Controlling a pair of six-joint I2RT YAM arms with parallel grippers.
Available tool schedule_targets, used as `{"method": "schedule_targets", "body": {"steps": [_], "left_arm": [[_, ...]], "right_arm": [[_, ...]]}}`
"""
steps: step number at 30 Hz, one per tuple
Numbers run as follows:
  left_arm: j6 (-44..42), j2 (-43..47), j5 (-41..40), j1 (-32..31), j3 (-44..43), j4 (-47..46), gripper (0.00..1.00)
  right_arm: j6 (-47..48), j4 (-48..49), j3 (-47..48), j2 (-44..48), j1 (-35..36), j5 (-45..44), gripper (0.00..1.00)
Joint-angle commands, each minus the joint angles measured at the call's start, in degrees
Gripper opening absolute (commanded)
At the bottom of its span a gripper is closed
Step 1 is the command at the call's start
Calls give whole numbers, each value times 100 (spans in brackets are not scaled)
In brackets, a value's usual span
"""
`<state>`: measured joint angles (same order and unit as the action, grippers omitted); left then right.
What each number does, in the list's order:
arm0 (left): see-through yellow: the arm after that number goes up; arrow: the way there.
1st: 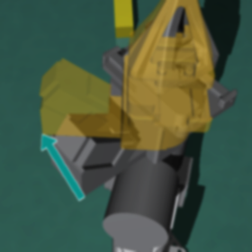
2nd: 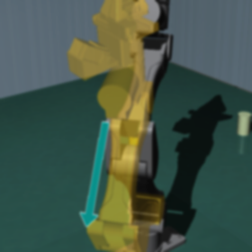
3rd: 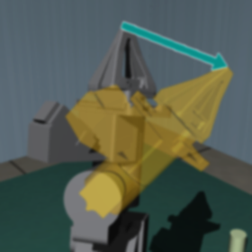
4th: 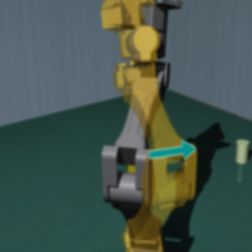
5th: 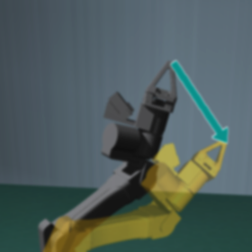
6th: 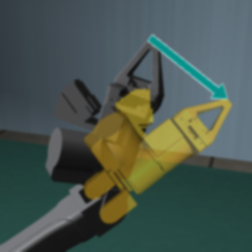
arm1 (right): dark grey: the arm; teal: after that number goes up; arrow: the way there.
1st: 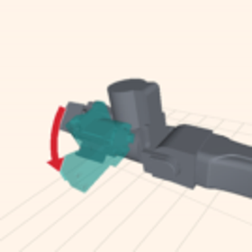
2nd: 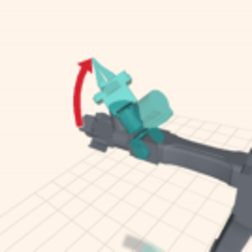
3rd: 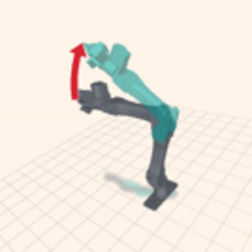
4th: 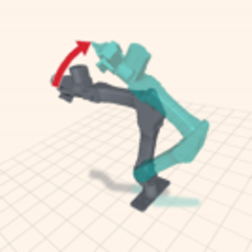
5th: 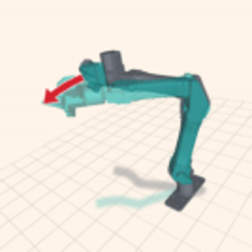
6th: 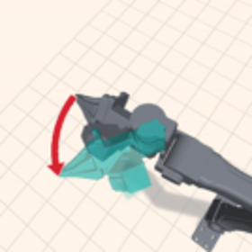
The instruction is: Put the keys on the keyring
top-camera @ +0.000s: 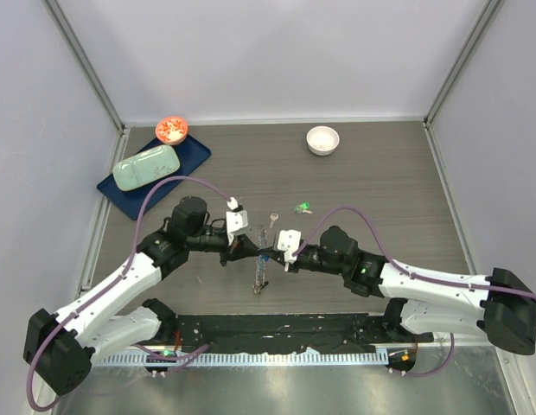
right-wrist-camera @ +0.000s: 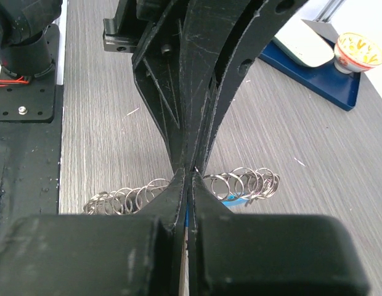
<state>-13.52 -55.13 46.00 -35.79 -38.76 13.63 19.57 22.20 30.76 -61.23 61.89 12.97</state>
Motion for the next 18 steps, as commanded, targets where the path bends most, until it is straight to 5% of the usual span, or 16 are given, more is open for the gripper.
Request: {"method": "schedule_targets", "body": {"steps": [1,18], "left_arm": [[498,389,191,-121,18,-1204,0],[1193,1110,-776,-112,571,-1670,0]], "right_arm": [[-6,171,26,182,87,-251,1],[-305,619,-580,314,-115,-753,1]]}}
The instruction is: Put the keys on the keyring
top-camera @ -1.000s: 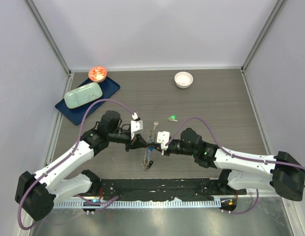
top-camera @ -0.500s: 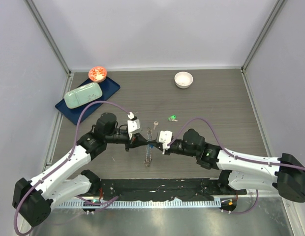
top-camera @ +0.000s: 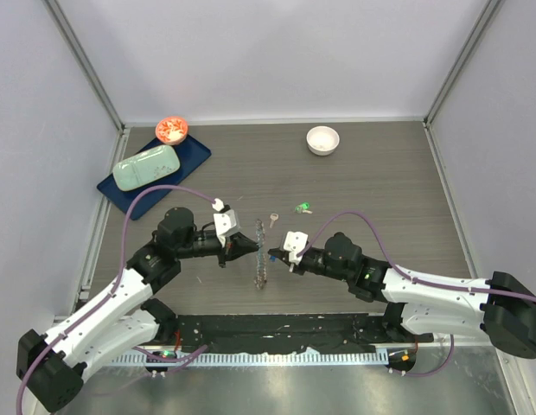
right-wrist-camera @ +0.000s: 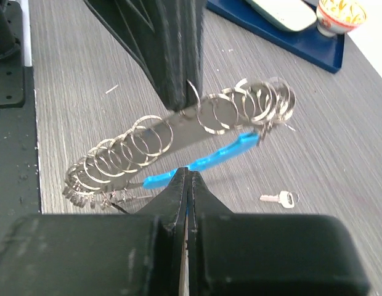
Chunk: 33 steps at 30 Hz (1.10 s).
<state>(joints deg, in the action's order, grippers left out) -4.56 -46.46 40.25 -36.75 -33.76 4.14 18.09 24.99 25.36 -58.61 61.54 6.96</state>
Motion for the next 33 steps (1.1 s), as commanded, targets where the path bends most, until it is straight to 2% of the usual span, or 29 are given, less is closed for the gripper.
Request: {"method": "schedule_targets", "body": {"steps": [1,8,14,19,26,29,33], "left_arm": [[315,277,-219,-16,97,-757,0],[122,242,-263,-16,62,-547,0],[-264,418,-886,-16,-122,164,0],[-537,611,-1738,-16,-298,780,0],[-854,814,-2328,-16,-421,1457,0],[-915,814,-2443,-16,-447,1563,0],[-924,814,-2469,-16,-474,1660,0]], "right_arm": [[-174,340,-40,51,-81,-116,1],[-664,357,47,-36,-274,-98,1],[-1324,-231,249,-116,-730,-177,1],[-2104,-1451,477,-115,-854,-634,1],[-3503,-3647,830,157,-845,-1135,1],[-4100,-4613,1119,-61,-854,-1259,1],[-4235,-4951,1339,-598,-863,-1416,1]]}}
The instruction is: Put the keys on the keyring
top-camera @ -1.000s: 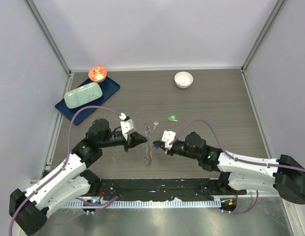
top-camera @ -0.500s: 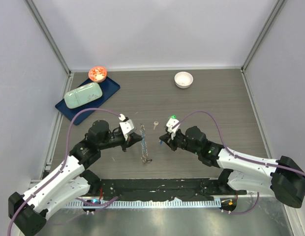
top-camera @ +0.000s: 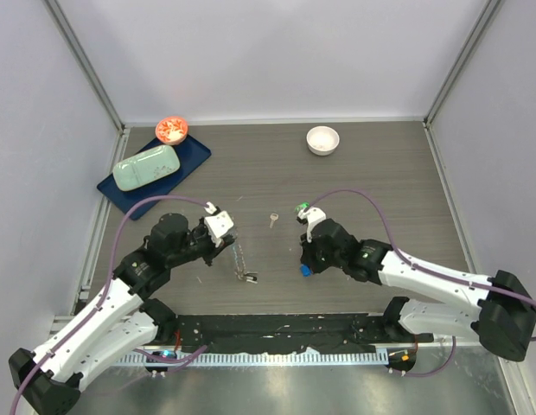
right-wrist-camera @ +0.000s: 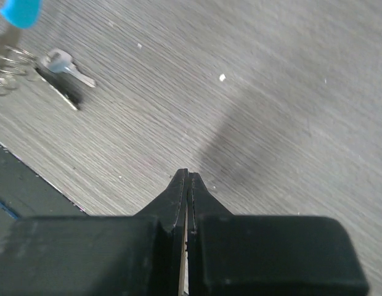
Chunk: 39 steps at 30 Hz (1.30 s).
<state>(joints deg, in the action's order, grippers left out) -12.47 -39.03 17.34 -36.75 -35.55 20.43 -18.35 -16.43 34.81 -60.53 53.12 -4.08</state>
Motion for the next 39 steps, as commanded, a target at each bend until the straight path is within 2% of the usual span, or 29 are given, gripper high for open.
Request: {"method": "schedule_targets", "body": {"steps": [1,7,13,19,28,32,35,36,38,39], "left_arm": [[-142,88,-205,-16,-303,66,0],[-133,220,-293,-7,-268,172,0],[-107,387,-328,-16,-198,137,0],[-106,387,-328,-16,-198,137,0],[-133,352,-337,-16,-180,111,0],[-142,361,-346,-16,-163,85,0],[-150,361,-363,-16,-163,85,0],[-151,361,-355,-16,-163,93,0],[-151,360,-354,-16,-154,93,0],[-159,352,-354,-16,-154,85,0]], "right_arm": [[-573,-792,526,-537,-91,-339,1],[50,-389,1124,-1864,-206,-761,1],[454,911,976,-2410,-259,-893,1],[622,2598,300,-2437,-267,-911,1],[780,3610,-360,-2498,-276,-823,1],[824,3638,-404,-2498,-276,-788,1],[833,3524,-352,-2481,-276,-762,13],[850,3471,-326,-2420,-276,-753,22],[816,3295,-282,-2288,-276,-735,27],[746,3243,-229,-2192,-276,-726,33]]}}
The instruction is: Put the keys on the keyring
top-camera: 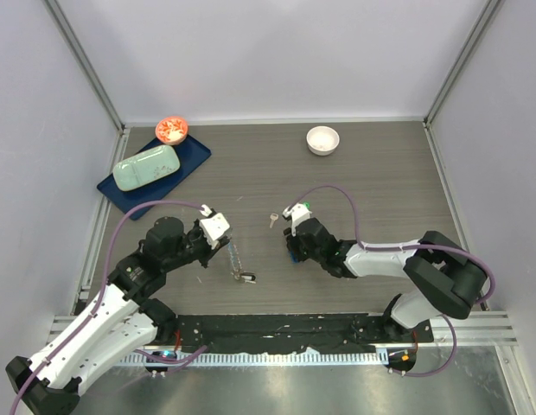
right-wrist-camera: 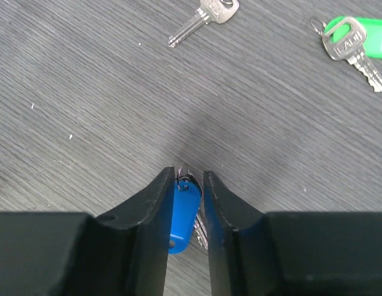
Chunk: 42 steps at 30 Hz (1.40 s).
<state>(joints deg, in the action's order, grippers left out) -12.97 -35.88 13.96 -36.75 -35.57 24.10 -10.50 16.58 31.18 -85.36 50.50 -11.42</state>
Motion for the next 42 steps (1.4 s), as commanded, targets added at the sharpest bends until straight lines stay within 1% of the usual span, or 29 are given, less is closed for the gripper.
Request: {"method": "schedule_targets", "body": {"steps": [1,2,3,5,6,7,9,10,11,12,14,17,19,20,22,25,27,29,31,32,42], "left_arm": [[-109,37,-24,-16,-152,-283,0],[-100,37,-24,-16,-152,-283,0],[-100,37,-24,-16,-152,-283,0],[-100,37,-24,-16,-152,-283,0],[-100,28,-24,-16,-160,-283,0],[-100,37,-33,-7,-161,-265,0],[-100,37,-16,-16,-169,-248,0],[-109,46,-24,-16,-169,-248,0],[-100,46,-16,-16,-169,-239,0],[-92,46,-24,-16,-169,-239,0],[-91,55,-16,-16,-169,-248,0],[-91,63,-24,-16,-178,-221,0],[-91,55,-33,-16,-187,-239,0],[-91,63,-25,-16,-187,-221,0],[-91,63,-33,-16,-187,-221,0],[-91,81,-33,-16,-196,-213,0],[-83,72,-24,-16,-196,-204,0],[-74,72,-24,-16,-196,-204,0],[-83,72,-16,-16,-196,-204,0],[-83,72,-24,-16,-204,-204,0],[-65,98,-16,-16,-213,-177,0]], "right_arm": [[-83,-258,195,492,-14,-9,36],[-118,-391,274,599,-14,-27,39],[-145,-540,457,704,-14,-97,49],[-233,-1137,713,915,-23,-211,61],[-276,-1357,1001,951,-49,-238,70],[-329,-1846,1143,960,-84,-194,74],[-347,-2315,1581,934,-206,-28,83],[-347,-2700,1706,908,-242,60,87],[-347,-2843,1812,864,-251,61,93],[-373,-3001,2013,820,-251,70,95],[-461,-3510,2242,715,-251,9,97],[-593,-4197,2761,346,-251,-149,97],[-576,-4504,3042,100,-251,-89,94],[-584,-4601,3139,20,-234,-80,89],[-611,-4881,3446,-268,-242,-27,86],[-593,-5408,3947,-760,-216,8,77],[-585,-5620,4193,-955,-164,-9,69],[-576,-5665,4282,-1175,-111,-1,60],[-576,-5753,4405,-1316,-93,61,56],[-567,-5806,4501,-1438,-84,61,52],[-497,-6088,4862,-2185,39,-9,45]]}}
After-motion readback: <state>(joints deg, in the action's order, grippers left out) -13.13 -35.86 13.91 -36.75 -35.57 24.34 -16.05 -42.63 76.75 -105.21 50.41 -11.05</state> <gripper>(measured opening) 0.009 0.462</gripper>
